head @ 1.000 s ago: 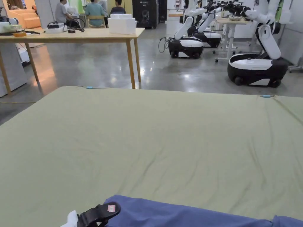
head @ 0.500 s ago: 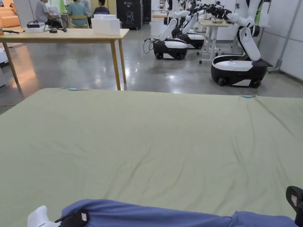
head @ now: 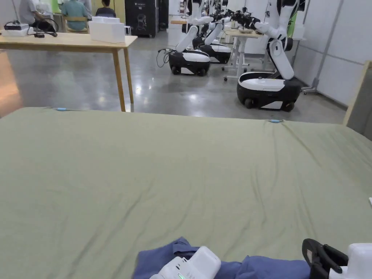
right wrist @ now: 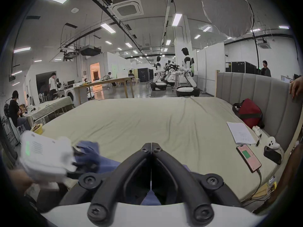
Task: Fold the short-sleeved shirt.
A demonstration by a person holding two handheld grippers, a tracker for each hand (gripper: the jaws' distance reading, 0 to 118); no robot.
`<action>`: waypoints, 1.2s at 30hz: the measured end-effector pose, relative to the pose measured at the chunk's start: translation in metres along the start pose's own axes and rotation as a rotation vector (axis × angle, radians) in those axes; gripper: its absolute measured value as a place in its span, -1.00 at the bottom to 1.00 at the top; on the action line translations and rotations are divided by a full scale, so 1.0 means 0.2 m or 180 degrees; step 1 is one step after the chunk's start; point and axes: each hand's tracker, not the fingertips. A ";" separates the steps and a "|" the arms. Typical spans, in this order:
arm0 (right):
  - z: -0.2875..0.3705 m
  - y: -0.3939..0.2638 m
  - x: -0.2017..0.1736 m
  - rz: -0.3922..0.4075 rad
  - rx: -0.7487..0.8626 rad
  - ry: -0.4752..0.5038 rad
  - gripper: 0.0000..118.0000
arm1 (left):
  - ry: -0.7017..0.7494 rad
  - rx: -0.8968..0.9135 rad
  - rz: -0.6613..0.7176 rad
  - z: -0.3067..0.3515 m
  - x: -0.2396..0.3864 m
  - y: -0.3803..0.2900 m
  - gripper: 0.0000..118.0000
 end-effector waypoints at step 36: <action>-0.05 -0.07 0.20 -0.0328 -0.0264 -0.0003 -0.99 | -0.1412 0.0436 0.2843 -0.14 -0.07 -0.10 -0.99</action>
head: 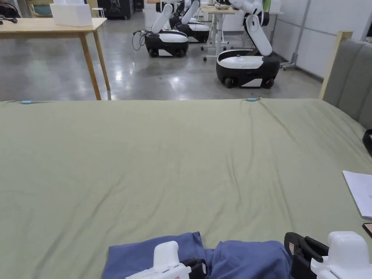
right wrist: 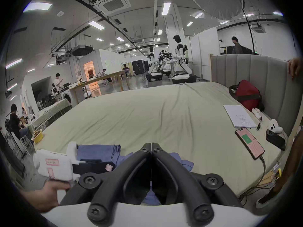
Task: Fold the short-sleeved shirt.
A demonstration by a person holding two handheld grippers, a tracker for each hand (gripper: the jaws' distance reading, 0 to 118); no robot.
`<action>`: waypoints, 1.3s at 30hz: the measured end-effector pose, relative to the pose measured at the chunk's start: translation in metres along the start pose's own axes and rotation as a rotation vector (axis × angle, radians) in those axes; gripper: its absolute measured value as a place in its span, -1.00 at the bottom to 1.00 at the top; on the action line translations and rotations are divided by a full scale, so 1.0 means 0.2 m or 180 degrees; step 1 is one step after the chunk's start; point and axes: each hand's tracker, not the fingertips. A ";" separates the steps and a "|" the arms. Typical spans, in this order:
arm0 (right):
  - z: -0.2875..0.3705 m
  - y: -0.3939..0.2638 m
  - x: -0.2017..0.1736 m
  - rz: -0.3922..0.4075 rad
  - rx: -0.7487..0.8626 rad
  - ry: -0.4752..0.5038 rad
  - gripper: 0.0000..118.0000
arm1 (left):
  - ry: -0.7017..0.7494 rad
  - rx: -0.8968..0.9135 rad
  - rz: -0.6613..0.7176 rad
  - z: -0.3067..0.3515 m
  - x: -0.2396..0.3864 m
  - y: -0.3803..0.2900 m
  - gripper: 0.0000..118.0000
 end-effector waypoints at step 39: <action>0.02 0.03 -0.12 0.0130 -0.0011 0.0163 -0.99 | 0.0414 0.0857 -0.0401 0.78 -0.43 0.27 -0.90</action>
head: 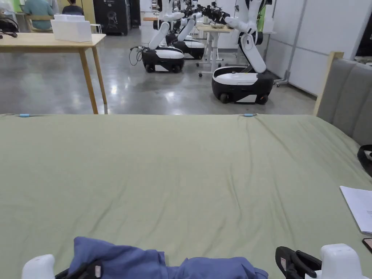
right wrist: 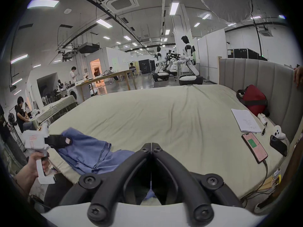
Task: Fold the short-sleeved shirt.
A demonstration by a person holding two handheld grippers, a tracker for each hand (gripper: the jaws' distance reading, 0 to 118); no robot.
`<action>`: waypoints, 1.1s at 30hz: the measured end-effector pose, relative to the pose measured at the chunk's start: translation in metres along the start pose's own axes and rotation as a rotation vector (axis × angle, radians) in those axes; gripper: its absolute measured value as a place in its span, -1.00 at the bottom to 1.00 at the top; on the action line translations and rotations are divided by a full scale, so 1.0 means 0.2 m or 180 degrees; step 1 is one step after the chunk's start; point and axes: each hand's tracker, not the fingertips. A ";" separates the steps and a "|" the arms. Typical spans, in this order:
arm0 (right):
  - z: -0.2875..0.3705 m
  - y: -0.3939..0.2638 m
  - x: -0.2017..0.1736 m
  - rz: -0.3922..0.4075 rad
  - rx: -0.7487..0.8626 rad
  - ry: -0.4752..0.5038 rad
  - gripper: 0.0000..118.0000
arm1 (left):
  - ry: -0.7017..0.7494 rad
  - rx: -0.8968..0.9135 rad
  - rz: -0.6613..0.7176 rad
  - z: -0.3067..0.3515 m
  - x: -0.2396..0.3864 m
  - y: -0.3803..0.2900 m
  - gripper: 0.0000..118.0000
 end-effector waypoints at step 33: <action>0.05 -0.12 0.18 -0.0176 -0.0262 -0.0044 -0.99 | -0.0926 -0.1197 0.0365 -0.52 0.75 -0.31 -0.85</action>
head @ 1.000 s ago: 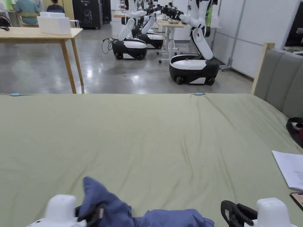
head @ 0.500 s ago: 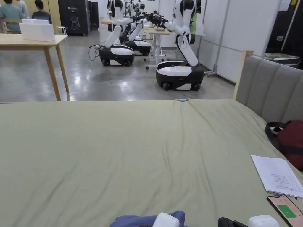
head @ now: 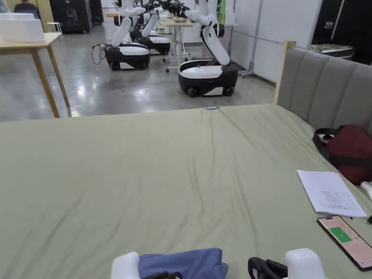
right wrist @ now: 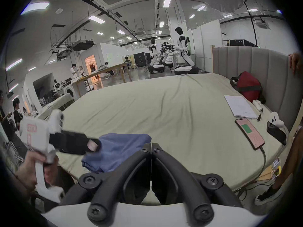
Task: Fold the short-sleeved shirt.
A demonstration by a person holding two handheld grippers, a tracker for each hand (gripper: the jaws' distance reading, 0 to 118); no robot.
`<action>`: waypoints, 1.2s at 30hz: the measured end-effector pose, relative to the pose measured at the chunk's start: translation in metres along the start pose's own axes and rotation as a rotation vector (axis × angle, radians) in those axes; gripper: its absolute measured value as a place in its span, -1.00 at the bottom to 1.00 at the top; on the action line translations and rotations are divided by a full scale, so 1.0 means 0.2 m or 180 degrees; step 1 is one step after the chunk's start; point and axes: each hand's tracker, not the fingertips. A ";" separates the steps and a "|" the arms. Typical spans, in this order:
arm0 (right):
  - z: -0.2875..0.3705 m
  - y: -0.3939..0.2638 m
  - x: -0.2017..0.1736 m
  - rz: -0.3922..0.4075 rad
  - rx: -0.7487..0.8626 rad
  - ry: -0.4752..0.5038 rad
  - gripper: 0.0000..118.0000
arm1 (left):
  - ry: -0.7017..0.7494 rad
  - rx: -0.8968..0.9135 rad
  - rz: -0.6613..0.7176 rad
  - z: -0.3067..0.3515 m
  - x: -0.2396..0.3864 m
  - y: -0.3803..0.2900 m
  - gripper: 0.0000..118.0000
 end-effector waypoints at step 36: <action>-0.51 -0.16 0.16 -0.1113 -0.0612 0.0797 -0.98 | -0.0532 -0.0013 0.1428 -0.19 -0.44 -0.02 -0.56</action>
